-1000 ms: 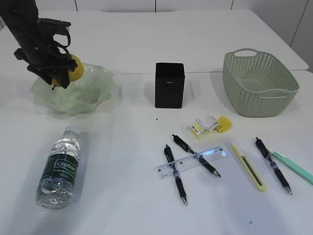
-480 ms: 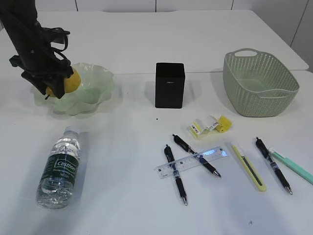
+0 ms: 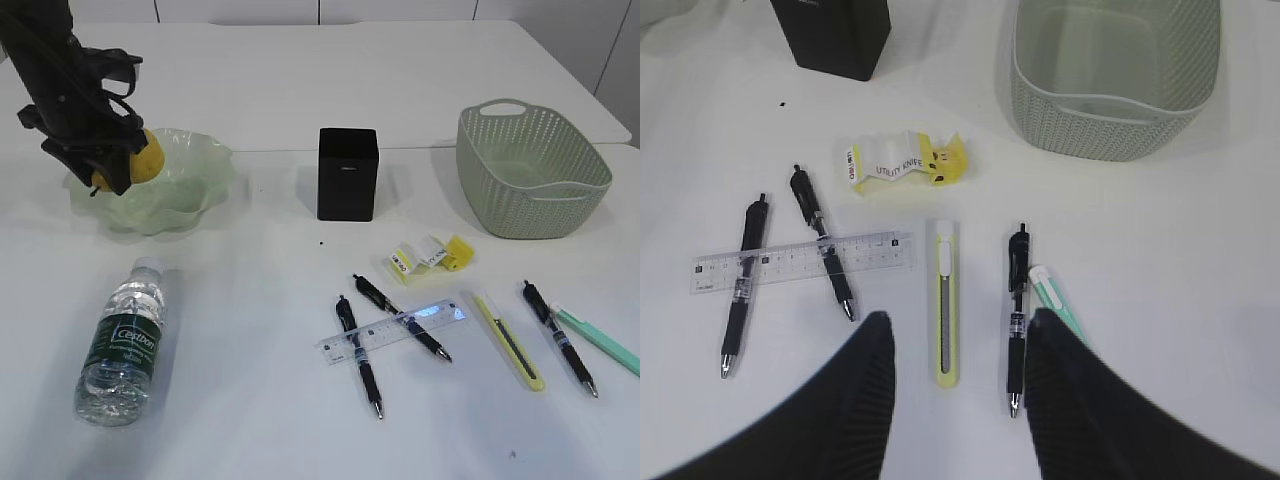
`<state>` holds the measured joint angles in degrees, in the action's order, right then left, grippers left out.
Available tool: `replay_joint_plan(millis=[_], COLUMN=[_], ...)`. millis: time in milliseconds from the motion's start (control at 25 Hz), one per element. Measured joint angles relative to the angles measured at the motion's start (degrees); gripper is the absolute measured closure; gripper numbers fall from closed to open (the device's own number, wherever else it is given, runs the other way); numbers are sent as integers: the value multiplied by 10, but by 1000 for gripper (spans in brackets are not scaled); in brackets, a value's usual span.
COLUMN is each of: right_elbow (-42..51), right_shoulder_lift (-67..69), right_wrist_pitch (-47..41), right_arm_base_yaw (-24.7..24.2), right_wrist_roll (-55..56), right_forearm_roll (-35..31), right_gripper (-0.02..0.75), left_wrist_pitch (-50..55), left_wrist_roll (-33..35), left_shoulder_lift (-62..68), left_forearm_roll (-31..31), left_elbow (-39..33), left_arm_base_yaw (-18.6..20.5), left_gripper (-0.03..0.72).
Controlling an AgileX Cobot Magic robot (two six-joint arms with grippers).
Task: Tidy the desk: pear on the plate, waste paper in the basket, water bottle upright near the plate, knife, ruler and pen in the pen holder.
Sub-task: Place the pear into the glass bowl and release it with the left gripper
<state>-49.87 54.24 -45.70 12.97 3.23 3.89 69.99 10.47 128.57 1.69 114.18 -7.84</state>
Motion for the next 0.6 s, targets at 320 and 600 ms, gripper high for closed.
replay_joint_plan(millis=[320, 600], right_elbow=[0, 0], right_shoulder_lift=[0, 0], right_wrist_pitch=[0, 0], right_arm_base_yaw=[0, 0], right_wrist_roll=[0, 0], right_forearm_roll=[-1, -1], right_gripper=[418, 418], left_wrist_pitch=[1, -2], left_wrist_roll=[3, 3], left_shoulder_lift=[-5, -5], left_forearm_roll=[0, 0], left_elbow=[1, 1], left_arm_base_yaw=[0, 0], left_gripper=[385, 385])
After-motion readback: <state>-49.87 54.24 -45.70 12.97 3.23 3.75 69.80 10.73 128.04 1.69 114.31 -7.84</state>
